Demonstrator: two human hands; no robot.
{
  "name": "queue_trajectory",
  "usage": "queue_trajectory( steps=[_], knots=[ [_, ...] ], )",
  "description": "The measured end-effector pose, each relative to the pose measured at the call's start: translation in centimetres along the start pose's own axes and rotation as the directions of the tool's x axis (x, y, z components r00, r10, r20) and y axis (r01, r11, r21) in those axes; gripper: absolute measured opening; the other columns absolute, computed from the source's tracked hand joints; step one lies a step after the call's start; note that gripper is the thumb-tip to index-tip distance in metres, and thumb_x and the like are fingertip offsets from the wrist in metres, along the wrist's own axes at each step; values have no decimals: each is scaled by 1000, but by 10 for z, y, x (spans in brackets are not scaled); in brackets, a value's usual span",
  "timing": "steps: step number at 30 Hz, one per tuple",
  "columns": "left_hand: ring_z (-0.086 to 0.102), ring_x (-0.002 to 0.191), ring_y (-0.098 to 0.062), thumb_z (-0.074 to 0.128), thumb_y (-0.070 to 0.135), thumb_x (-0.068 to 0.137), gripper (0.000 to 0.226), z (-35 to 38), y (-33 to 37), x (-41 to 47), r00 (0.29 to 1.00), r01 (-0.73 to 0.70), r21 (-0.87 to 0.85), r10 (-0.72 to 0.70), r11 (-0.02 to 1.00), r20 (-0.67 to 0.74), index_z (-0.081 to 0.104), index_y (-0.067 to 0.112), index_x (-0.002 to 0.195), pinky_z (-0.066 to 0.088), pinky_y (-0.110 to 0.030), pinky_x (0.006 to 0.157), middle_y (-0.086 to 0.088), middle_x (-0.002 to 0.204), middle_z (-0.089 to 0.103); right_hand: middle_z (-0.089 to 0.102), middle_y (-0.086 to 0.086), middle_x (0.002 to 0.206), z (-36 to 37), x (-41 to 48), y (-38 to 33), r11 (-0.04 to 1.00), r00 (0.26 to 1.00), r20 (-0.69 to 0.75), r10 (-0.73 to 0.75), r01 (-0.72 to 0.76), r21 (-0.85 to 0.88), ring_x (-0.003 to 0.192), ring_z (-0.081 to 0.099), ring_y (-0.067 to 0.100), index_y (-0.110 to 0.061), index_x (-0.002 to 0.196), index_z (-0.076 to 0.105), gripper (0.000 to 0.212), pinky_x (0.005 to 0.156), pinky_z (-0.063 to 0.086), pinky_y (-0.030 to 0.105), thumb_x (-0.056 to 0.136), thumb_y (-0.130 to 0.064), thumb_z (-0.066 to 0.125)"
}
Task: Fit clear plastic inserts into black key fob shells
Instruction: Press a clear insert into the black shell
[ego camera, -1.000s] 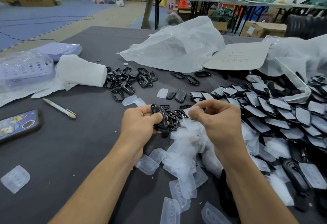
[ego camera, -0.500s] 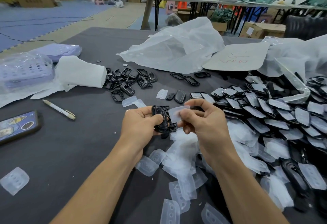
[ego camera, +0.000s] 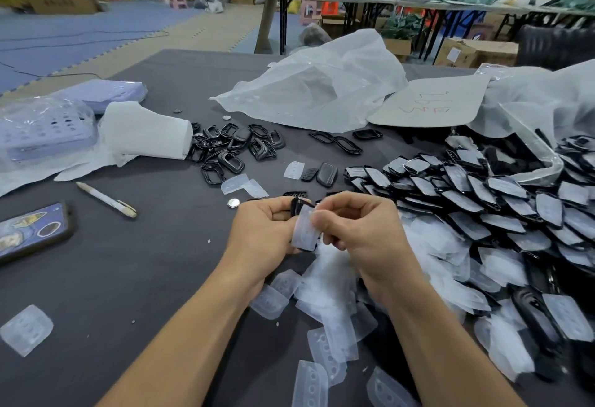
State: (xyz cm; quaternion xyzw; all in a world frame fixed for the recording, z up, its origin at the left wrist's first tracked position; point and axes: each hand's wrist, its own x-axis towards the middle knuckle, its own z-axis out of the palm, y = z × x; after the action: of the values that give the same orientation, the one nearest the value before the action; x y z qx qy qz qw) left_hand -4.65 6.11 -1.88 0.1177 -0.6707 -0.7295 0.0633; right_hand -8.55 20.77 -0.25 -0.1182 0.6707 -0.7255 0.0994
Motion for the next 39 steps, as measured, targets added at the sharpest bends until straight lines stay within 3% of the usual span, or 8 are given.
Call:
queue_trajectory(
  steps=[5, 8, 15, 19, 22, 31, 34, 39],
  knots=[
    [72, 80, -20, 79, 5, 88, 19, 1, 0, -2, 997, 2, 0, -2, 1000, 75, 84, 22, 95, 62, -34, 73, -16, 91, 80, 75, -5, 67, 1, 1, 6, 938, 981, -125, -148, 99, -332, 63, 70, 10, -23, 70, 80, 18, 62, 54, 20, 74, -8, 88],
    [74, 84, -22, 74, 0, 91, 20, -1, 2, -2, 988, 29, -68, -18, 997, 152, 83, 14, 101, 61, -26, 69, -22, 98, 79, 74, -10, 66, 0, 1, 8, 911, 966, -144, -214, 145, -385, 63, 71, 7, -26, 70, 79, 18, 61, 55, 17, 75, -13, 89],
    [72, 105, -34, 58, -7, 96, 30, -6, 2, 1, 945, 93, -125, -48, 988, 323, 78, 7, 114, 62, -38, 88, -27, 113, 74, 72, -11, 62, -2, 0, 7, 887, 955, -175, -240, 142, -439, 56, 68, 6, -25, 67, 77, 17, 54, 51, 15, 74, -15, 89],
    [64, 99, -38, 65, 8, 86, 27, -7, 2, 2, 950, 108, -170, -51, 980, 308, 80, 8, 108, 63, -36, 83, -20, 100, 59, 70, -9, 59, -1, 0, 7, 889, 950, -195, -244, 139, -437, 53, 65, 5, -24, 66, 75, 18, 51, 50, 17, 72, -19, 91],
    [76, 98, -31, 60, -11, 89, 35, -7, 1, 1, 951, 56, -166, -2, 984, 310, 81, 10, 108, 62, -32, 80, -21, 103, 77, 67, -7, 58, 0, 2, 9, 897, 950, -227, -216, 101, -430, 50, 57, 3, -22, 65, 69, 22, 49, 45, 16, 72, -25, 90],
    [70, 61, -11, 56, -25, 85, 44, 3, 0, -3, 990, 0, -117, 16, 993, 139, 76, 3, 113, 45, -13, 47, -12, 87, 79, 64, -7, 60, 6, 2, 13, 858, 963, -178, -200, 85, -507, 55, 56, 6, -21, 71, 66, 21, 55, 43, 19, 85, -30, 79],
    [68, 59, -7, 54, -27, 84, 47, 2, 1, -4, 982, -8, -120, 31, 993, 189, 73, 1, 116, 47, -11, 50, -11, 84, 78, 66, -5, 61, 3, 3, 12, 874, 966, -171, -192, 89, -477, 56, 56, 6, -20, 71, 68, 18, 55, 44, 20, 84, -25, 80],
    [75, 87, -19, 62, -11, 88, 38, -3, 3, -4, 977, 2, -3, -1, 1000, 215, 82, 17, 104, 56, -18, 68, -14, 98, 80, 67, -5, 60, 3, 3, 12, 870, 972, -149, -180, 87, -486, 55, 59, 6, -21, 68, 70, 18, 55, 44, 18, 80, -24, 83]
  ],
)
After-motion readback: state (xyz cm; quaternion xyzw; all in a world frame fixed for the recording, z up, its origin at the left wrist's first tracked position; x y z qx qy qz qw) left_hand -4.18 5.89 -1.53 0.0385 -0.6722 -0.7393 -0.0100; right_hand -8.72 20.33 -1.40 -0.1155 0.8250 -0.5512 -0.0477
